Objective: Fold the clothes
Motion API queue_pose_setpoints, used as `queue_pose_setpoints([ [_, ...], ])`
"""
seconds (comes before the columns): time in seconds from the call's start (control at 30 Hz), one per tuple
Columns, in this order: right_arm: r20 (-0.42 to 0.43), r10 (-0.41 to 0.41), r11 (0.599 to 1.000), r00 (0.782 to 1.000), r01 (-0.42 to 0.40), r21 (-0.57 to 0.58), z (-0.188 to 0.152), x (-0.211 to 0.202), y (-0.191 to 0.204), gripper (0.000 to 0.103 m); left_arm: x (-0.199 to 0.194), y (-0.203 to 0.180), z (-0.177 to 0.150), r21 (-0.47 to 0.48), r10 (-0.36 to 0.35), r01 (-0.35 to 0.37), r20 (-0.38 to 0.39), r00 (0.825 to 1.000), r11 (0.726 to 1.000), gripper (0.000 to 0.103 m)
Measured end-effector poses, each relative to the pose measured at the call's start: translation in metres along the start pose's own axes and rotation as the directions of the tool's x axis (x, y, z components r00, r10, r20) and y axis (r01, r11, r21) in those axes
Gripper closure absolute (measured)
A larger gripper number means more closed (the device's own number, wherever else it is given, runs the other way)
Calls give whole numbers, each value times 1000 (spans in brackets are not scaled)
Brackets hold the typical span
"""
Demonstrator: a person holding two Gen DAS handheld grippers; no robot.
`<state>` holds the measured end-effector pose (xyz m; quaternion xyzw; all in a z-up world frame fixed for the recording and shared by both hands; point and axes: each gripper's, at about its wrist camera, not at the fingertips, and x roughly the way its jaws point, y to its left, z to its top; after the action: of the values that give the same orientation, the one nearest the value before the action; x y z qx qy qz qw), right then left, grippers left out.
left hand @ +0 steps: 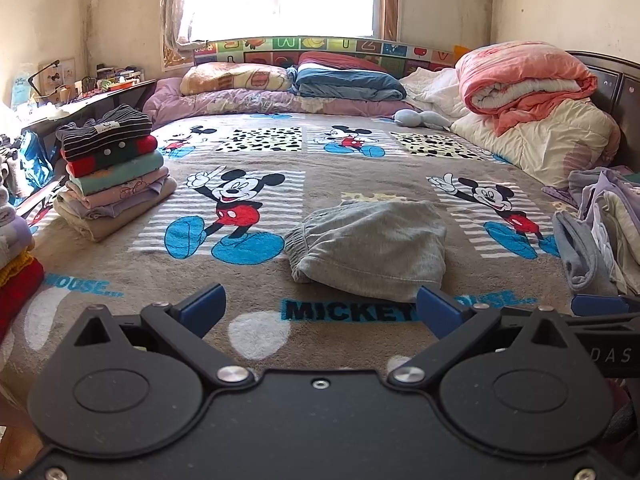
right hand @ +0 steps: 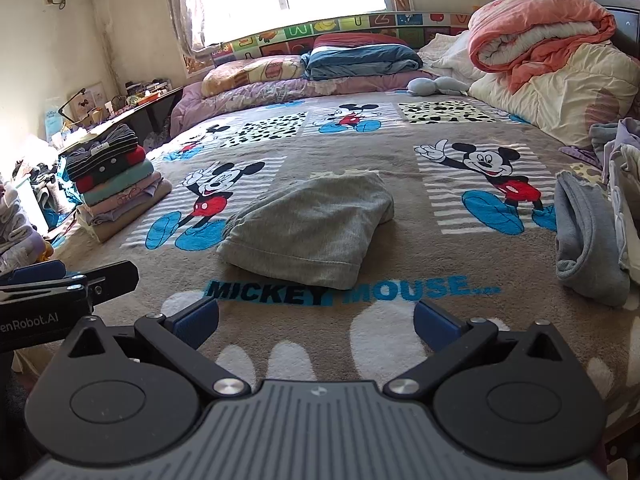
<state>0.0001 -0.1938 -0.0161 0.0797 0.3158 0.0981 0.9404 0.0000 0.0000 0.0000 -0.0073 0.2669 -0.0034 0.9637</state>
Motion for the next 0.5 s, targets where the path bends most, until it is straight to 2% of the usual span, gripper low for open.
queue_pose_setpoints([
  [0.5, 2, -3, 1000, 1000, 3, 5, 0, -3, -5, 0, 2, -5, 2, 17, -8, 8, -5, 1000, 1000, 0],
])
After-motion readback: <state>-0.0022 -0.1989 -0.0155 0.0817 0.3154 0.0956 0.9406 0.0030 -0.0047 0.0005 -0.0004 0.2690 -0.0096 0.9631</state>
